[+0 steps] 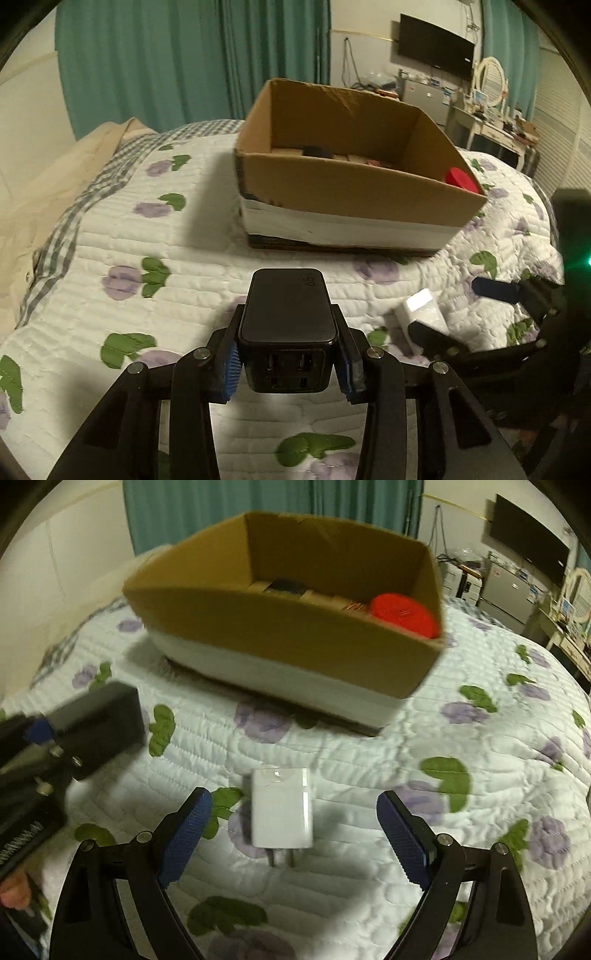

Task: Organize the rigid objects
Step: 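Grasp the grey power bank with the left gripper while the right gripper grasps the white charger, then lower the power bank into the box with the left gripper while the right gripper drops the charger in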

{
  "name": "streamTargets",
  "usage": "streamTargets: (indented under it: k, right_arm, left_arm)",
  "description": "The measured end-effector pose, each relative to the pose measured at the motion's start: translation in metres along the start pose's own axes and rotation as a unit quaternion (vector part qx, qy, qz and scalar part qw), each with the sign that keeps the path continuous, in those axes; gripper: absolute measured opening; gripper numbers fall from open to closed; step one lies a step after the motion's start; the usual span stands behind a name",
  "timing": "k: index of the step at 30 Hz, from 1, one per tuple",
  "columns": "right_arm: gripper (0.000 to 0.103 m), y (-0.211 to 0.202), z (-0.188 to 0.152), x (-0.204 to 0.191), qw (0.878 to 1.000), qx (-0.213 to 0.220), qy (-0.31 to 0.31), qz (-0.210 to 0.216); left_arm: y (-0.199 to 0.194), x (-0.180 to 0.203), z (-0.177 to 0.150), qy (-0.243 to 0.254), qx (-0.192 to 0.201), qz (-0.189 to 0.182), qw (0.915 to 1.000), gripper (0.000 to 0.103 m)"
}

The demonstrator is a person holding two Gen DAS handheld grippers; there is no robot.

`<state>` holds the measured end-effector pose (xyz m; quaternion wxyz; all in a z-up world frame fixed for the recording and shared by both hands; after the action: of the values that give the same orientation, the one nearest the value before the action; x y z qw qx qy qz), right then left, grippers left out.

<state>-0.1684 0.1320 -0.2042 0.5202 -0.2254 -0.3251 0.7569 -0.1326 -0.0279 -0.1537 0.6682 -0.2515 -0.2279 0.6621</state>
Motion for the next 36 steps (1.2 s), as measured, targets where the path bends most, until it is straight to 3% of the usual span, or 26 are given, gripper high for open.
streamTargets:
  k: [3, 8, 11, 12, 26, 36]
  right_arm:
    - [0.09, 0.012, -0.004, -0.007, 1.0, -0.013, -0.007, -0.002]
    - [0.077, 0.029, -0.011, -0.009, 0.999, -0.039, -0.01, -0.006]
    - [0.056, 0.031, -0.013, -0.01, 0.999, -0.044, -0.015, -0.006]
    - [0.04, 0.03, -0.013, -0.01, 0.999, -0.043, -0.016, -0.005]
    - [0.04, -0.057, 0.022, 0.001, 0.999, 0.042, -0.028, -0.017]
    - [0.04, -0.118, 0.102, 0.013, 0.991, 0.125, -0.041, -0.031]
  left_arm:
    - [0.001, -0.006, 0.001, -0.006, -0.003, 0.005, 1.0, 0.042]
    - [0.002, -0.008, 0.0, -0.009, -0.004, 0.006, 0.9999, 0.042]
    - [0.002, -0.009, 0.0, -0.007, -0.004, 0.005, 1.0, 0.042]
    - [0.002, -0.009, 0.0, -0.007, -0.004, 0.005, 1.0, 0.042]
    - [-0.04, 0.008, 0.022, 0.014, 0.037, -0.004, 0.9992, 0.042]
    - [-0.081, 0.035, 0.095, 0.035, 0.108, -0.018, 0.9934, 0.042]
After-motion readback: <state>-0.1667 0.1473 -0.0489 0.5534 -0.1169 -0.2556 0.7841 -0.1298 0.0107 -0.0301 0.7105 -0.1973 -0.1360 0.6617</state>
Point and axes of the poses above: each gripper's, at about its wrist camera, not at the fingertips, and y roughly the way its jaws point, x to its right, z to its top, the point moved 6 cm from there along y, roughly the way its jaws point, and after that the axes turned 8 degrees about x, right-handed, at the moved point
